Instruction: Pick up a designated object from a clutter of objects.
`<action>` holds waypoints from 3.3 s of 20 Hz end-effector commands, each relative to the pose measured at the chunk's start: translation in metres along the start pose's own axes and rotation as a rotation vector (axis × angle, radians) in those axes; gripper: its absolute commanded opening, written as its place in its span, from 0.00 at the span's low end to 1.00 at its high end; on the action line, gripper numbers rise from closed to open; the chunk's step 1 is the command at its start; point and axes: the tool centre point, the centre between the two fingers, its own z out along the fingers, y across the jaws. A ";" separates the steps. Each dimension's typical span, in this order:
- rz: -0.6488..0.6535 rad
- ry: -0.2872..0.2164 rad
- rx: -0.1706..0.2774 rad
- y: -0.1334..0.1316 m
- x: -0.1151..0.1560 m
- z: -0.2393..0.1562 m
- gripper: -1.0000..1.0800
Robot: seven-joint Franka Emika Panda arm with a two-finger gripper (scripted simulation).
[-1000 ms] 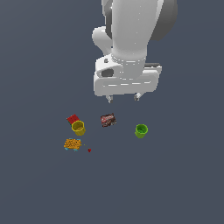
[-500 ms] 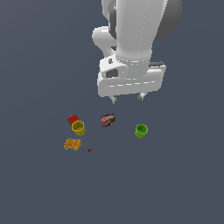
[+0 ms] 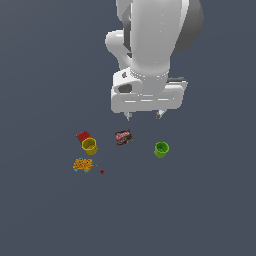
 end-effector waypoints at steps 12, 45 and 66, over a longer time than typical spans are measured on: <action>0.301 -0.004 0.005 0.016 -0.012 0.060 0.96; 1.241 -0.003 -0.017 0.065 -0.103 0.215 0.96; 1.365 0.000 -0.024 0.071 -0.121 0.243 0.96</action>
